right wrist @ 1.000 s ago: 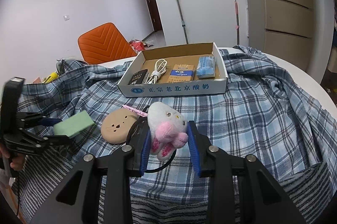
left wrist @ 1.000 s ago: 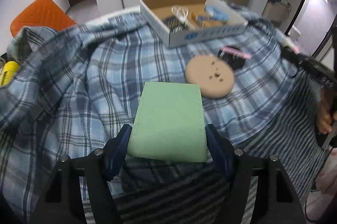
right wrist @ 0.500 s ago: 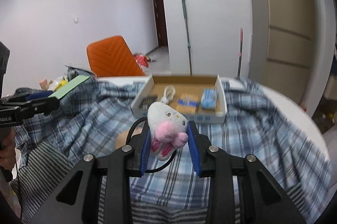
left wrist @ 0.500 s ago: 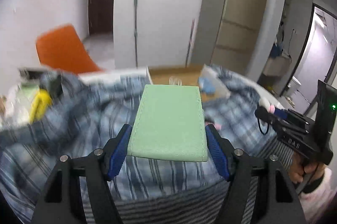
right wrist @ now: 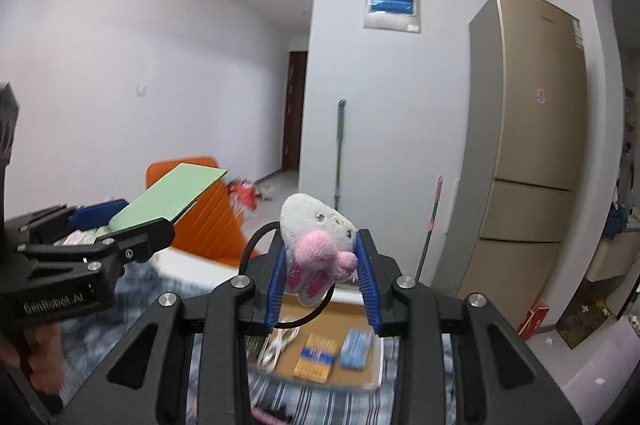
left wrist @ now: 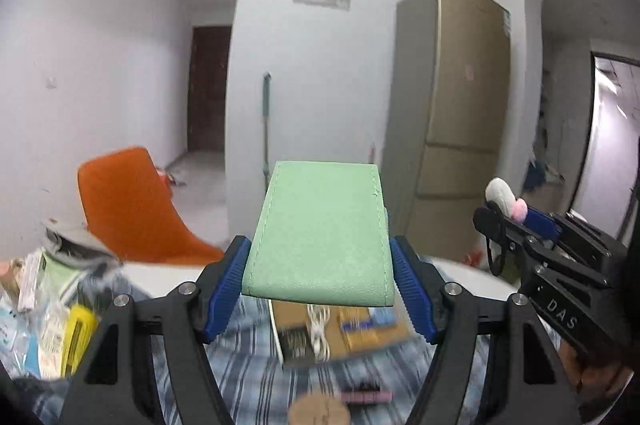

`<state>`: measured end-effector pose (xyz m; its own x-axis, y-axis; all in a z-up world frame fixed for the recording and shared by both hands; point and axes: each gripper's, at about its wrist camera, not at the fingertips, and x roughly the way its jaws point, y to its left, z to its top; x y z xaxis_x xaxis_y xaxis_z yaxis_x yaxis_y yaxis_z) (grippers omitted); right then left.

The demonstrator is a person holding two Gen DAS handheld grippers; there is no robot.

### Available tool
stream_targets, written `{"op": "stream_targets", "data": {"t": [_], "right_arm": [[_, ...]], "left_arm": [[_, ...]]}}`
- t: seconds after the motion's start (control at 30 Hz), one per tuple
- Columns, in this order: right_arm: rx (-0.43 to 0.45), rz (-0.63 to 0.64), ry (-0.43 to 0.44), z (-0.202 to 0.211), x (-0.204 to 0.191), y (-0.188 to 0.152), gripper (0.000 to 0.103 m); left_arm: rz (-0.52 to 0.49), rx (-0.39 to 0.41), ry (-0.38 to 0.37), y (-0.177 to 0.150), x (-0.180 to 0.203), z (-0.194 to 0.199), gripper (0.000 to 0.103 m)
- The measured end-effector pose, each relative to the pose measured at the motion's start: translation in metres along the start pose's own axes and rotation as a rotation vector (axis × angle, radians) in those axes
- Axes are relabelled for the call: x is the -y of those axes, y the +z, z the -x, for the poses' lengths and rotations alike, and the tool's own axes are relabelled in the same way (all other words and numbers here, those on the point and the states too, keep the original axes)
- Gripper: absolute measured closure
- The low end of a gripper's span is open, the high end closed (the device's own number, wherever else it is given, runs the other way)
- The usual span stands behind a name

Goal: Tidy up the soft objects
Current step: 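Carry the sponge left and plush toy right over the box, then lower the plush toy into the box with the right gripper while the left lowers the sponge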

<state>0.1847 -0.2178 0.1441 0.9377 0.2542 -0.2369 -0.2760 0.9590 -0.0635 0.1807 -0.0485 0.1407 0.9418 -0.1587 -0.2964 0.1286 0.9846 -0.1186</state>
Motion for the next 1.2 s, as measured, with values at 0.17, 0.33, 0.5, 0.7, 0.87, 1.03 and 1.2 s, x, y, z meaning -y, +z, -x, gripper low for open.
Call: {"op": "stream_targets", "data": {"t": [0.17,0.33,0.5,0.7,0.87,1.03,1.2], "right_arm": [[0.007,-0.022,-0.076,-0.031,0.010,0.004,0.071],[-0.060,-0.060,-0.055,-0.060,0.023,-0.016,0.071],[-0.145,-0.105,-0.028,-0.094,0.030,-0.037,0.071],[-0.267,-0.119,-0.011,-0.131,0.032,-0.068,0.071],[-0.386,-0.118,0.003,-0.162,0.037,-0.099,0.071],[-0.481,-0.141,0.018,-0.186,0.045,-0.125,0.071],[-0.551,-0.146,0.033,-0.197,0.048,-0.144,0.071]], "left_arm": [[0.090,0.024,-0.015,0.015,-0.009,-0.028,0.030],[0.050,-0.023,0.005,0.003,-0.011,-0.066,0.030],[0.046,-0.077,0.033,-0.025,-0.016,-0.099,0.030],[0.060,-0.186,0.016,-0.066,-0.025,-0.141,0.030],[0.041,-0.254,0.017,-0.097,-0.025,-0.169,0.030],[0.030,-0.295,0.029,-0.115,-0.026,-0.186,0.030],[0.020,-0.318,0.042,-0.129,-0.027,-0.195,0.030]]}}
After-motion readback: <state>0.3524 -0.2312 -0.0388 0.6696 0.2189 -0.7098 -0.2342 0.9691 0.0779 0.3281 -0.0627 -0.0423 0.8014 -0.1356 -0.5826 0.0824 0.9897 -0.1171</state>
